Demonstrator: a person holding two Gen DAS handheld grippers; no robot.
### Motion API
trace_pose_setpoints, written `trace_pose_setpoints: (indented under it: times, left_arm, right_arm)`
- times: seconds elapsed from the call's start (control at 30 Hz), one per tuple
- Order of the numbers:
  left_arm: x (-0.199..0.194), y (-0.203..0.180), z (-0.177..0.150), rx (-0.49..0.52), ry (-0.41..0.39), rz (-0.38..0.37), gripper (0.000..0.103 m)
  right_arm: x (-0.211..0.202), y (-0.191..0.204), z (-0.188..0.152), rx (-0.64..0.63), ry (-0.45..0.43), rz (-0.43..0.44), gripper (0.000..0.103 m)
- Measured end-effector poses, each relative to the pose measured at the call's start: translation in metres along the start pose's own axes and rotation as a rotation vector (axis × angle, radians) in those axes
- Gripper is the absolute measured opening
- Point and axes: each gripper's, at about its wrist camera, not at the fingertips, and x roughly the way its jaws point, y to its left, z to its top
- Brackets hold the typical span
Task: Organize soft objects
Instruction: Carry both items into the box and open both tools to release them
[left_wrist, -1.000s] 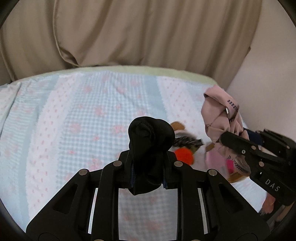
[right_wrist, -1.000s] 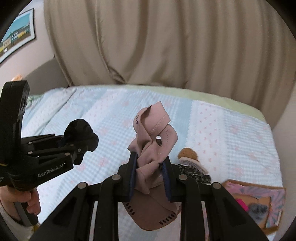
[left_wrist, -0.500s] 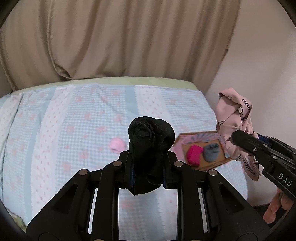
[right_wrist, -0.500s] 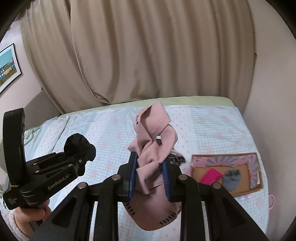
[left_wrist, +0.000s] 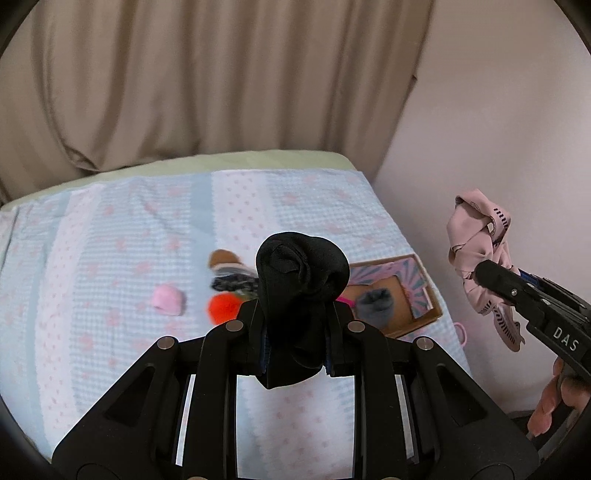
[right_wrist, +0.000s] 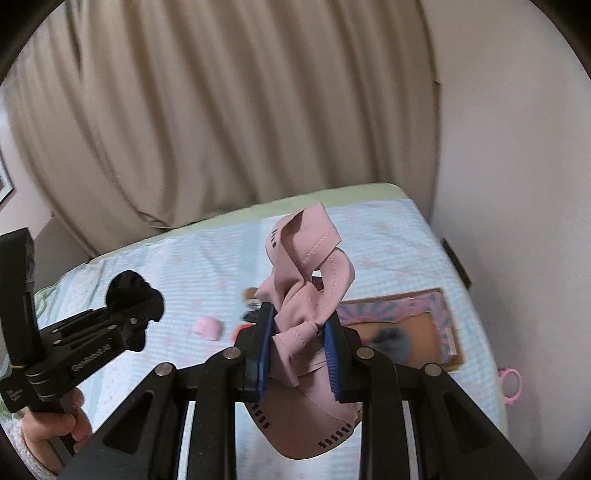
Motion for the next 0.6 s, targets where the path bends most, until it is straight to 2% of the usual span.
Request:
trace_pose_setpoints:
  times: [0.27,0.43,0.6]
  left_arm:
    - [0.080,-0.067,0.007,-0.006,0.091,-0.051,0.018]
    - [0.146,-0.107,-0.001,0.019,0.196,-0.072,0.018]
    - [0.199,-0.127,-0.015,0.003,0.297,-0.068,0.018]
  right_arm:
    - [0.047,-0.092,0.007,0.047,0.099,-0.084,0.023]
    - [0.091,-0.138,0.004,0.103,0.172,-0.093,0.023]
    - [0.127,-0.171,-0.009,0.160,0.251,-0.084,0.023]
